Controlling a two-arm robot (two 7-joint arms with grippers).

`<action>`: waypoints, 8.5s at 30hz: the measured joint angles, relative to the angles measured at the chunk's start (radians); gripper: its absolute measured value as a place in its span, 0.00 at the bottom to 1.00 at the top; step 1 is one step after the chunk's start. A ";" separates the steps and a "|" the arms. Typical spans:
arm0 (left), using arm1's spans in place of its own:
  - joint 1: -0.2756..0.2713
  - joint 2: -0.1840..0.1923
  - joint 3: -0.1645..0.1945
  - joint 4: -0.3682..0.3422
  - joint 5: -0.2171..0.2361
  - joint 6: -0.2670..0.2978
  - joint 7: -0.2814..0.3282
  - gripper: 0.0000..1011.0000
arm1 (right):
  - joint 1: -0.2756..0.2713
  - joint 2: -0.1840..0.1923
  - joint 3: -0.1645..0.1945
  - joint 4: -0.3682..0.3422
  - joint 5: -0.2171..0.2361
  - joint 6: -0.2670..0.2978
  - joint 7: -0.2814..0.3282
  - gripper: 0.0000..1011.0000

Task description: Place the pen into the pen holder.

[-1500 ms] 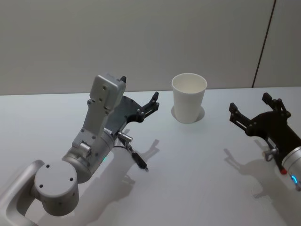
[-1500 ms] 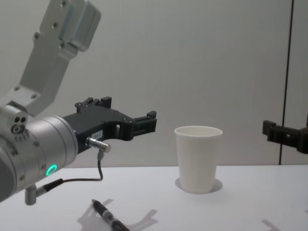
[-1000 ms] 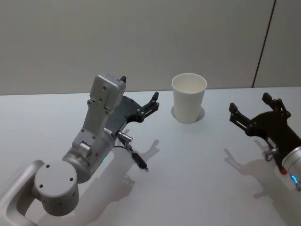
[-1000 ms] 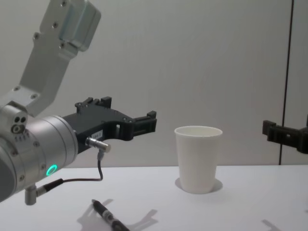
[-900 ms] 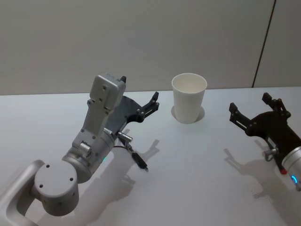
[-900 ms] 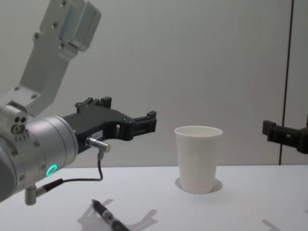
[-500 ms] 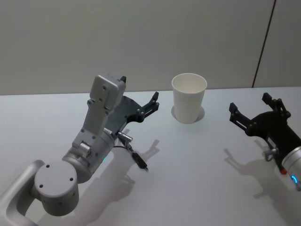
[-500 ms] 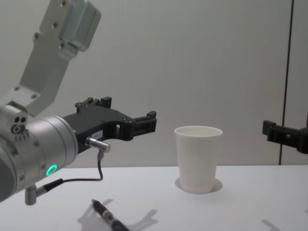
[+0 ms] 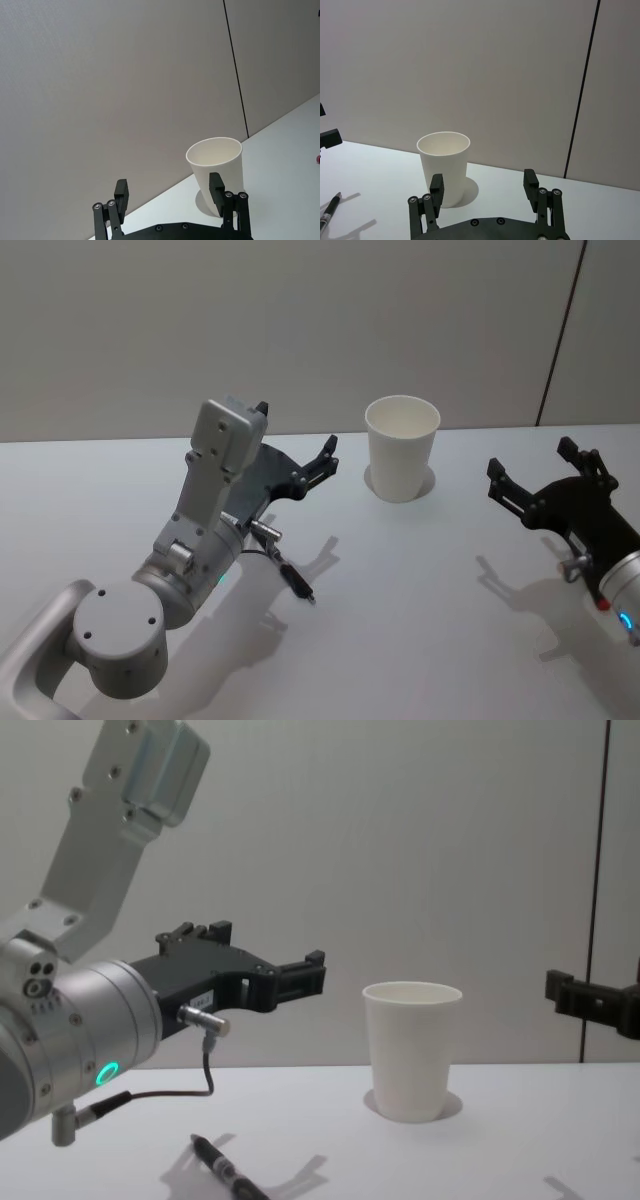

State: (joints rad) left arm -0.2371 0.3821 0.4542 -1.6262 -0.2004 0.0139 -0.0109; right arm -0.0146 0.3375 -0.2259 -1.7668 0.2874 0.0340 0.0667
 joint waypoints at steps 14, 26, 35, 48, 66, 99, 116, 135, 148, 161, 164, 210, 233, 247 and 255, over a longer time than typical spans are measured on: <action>0.000 0.000 0.000 0.000 0.000 0.000 0.000 0.99 | 0.000 0.000 0.000 0.000 0.000 0.000 0.000 0.99; 0.000 0.000 0.000 0.000 0.000 0.000 0.000 0.99 | -0.003 0.000 0.000 -0.003 -0.003 0.008 -0.002 0.99; 0.000 0.000 0.000 0.000 0.000 0.000 0.000 0.99 | -0.015 -0.001 0.003 -0.028 -0.015 0.062 -0.059 0.99; 0.000 0.000 0.000 0.000 0.000 0.000 0.000 0.99 | -0.004 -0.004 0.027 -0.034 -0.031 0.174 -0.156 0.99; 0.000 0.000 0.000 0.000 0.000 0.000 0.000 0.99 | 0.131 -0.003 0.055 0.110 -0.049 0.330 -0.029 0.99; 0.000 0.000 0.000 0.000 0.000 0.000 0.000 0.99 | 0.126 0.038 0.113 0.123 0.047 0.524 0.045 0.99; 0.000 0.000 0.000 0.000 0.000 0.000 0.000 0.99 | 0.105 0.028 0.109 0.152 0.062 0.540 0.039 0.99; 0.000 0.000 0.000 0.000 0.000 0.000 0.000 0.99 | 0.106 0.019 0.104 0.168 0.055 0.536 0.041 0.88; 0.000 0.000 0.000 0.000 0.000 0.000 0.000 0.99 | 0.106 0.018 0.101 0.171 0.055 0.536 0.042 0.81; 0.000 0.000 0.000 0.000 0.000 0.000 0.000 0.99 | 0.105 0.017 0.100 0.173 0.055 0.536 0.043 0.74; 0.000 0.000 0.000 0.000 0.000 0.000 0.000 0.99 | 0.105 0.016 0.100 0.174 0.055 0.536 0.043 0.72; 0.000 0.000 0.000 0.000 0.000 0.000 0.000 0.99 | 0.104 0.016 0.099 0.175 0.055 0.536 0.043 0.42; 0.000 0.000 0.000 0.000 0.000 0.000 0.000 0.99 | 0.104 0.016 0.099 0.175 0.055 0.538 0.043 0.27; 0.000 0.000 0.000 0.000 0.000 0.000 0.000 0.99 | 0.104 0.016 0.099 0.175 0.055 0.538 0.043 0.19; 0.000 0.000 0.000 0.000 0.000 0.000 0.000 0.99 | 0.104 0.016 0.099 0.175 0.055 0.538 0.043 0.18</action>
State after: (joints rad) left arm -0.2371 0.3821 0.4542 -1.6262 -0.2004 0.0139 -0.0110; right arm 0.0896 0.3534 -0.1266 -1.5916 0.3425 0.5720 0.1099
